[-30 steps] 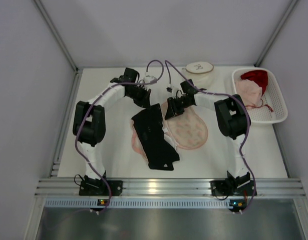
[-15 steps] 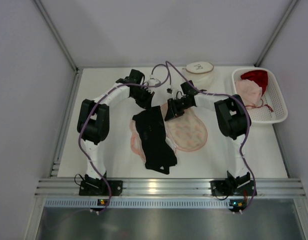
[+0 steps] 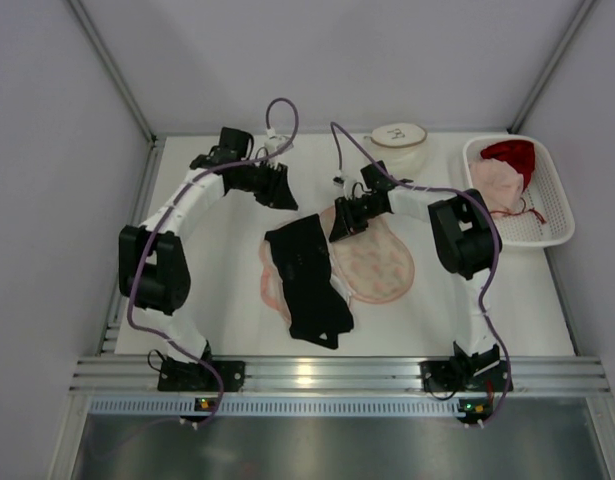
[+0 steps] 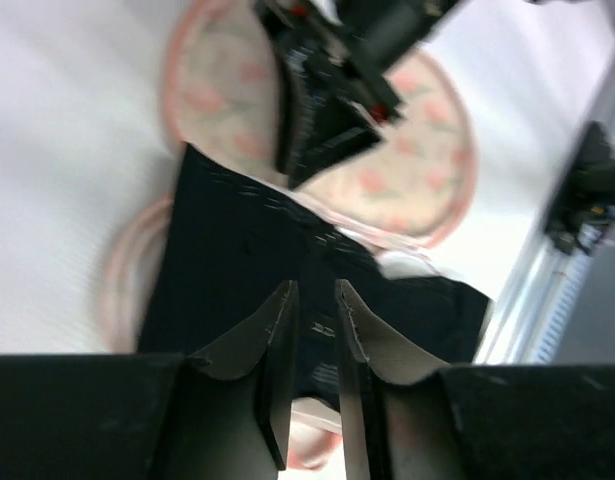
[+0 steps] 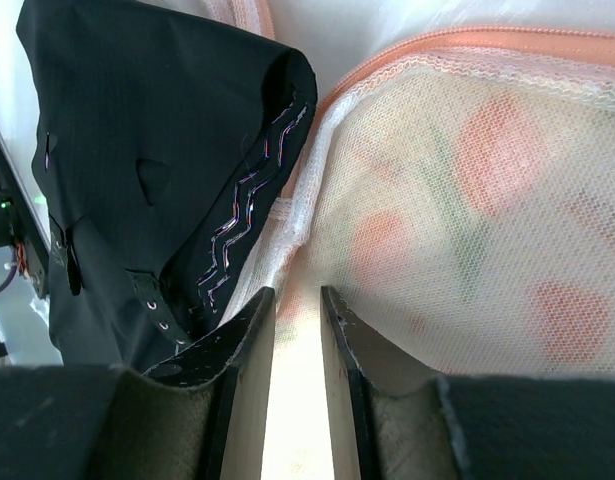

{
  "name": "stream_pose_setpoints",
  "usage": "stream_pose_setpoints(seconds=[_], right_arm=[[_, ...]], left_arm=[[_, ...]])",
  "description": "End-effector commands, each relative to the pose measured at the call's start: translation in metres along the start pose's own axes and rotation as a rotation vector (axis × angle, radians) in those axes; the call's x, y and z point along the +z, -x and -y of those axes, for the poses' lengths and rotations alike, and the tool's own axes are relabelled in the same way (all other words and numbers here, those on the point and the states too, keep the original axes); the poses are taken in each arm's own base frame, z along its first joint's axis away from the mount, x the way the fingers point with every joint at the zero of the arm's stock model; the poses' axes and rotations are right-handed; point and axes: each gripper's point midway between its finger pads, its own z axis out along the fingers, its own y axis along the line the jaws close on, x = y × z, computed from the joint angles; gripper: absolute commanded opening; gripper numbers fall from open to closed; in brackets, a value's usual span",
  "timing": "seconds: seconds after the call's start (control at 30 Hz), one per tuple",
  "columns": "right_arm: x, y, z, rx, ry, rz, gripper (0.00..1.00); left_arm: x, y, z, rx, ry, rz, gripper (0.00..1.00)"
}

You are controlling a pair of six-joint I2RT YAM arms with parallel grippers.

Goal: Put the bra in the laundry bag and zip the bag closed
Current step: Adjust the bra in the laundry bag.

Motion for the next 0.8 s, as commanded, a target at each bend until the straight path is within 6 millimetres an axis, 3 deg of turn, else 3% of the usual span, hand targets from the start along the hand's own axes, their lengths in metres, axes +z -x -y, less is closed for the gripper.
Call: stream_pose_setpoints(seconds=[0.0,0.03,0.07,0.17,0.27,0.4,0.47,0.57,0.67,0.77], right_arm=[[-0.004,0.001,-0.006,-0.043,-0.038,0.008,0.26],[-0.005,0.002,-0.006,-0.046,-0.038,0.015,0.26],[-0.005,0.001,-0.006,-0.042,-0.040,0.014,0.26],[-0.007,0.000,-0.006,-0.041,-0.042,0.012,0.26],[-0.009,-0.001,-0.005,-0.038,-0.046,0.008,0.26],[-0.010,-0.002,-0.004,-0.036,-0.057,0.008,0.25],[-0.011,-0.001,-0.005,-0.034,-0.060,0.010,0.25],[-0.013,-0.001,-0.006,-0.034,-0.062,0.010,0.25],[-0.016,-0.003,-0.007,-0.038,-0.066,0.007,0.25],[-0.019,-0.004,-0.008,-0.051,-0.073,0.013,0.25]], left_arm=[[-0.008,-0.018,0.052,-0.160,-0.226,0.007,0.26],[-0.004,-0.021,0.053,-0.161,-0.235,0.015,0.24],[0.002,-0.035,0.053,-0.228,-0.251,-0.002,0.22],[0.012,-0.040,0.052,-0.311,-0.275,0.019,0.19],[0.028,-0.058,0.045,-0.435,-0.305,-0.011,0.18],[0.056,-0.091,0.007,-0.587,-0.145,-0.069,0.15],[0.071,-0.125,-0.030,-0.675,0.041,-0.116,0.15],[0.080,-0.163,-0.054,-0.758,0.158,-0.175,0.13],[0.078,-0.174,-0.062,-0.745,0.219,-0.187,0.13],[0.074,-0.162,-0.055,-0.712,0.181,-0.167,0.17]])
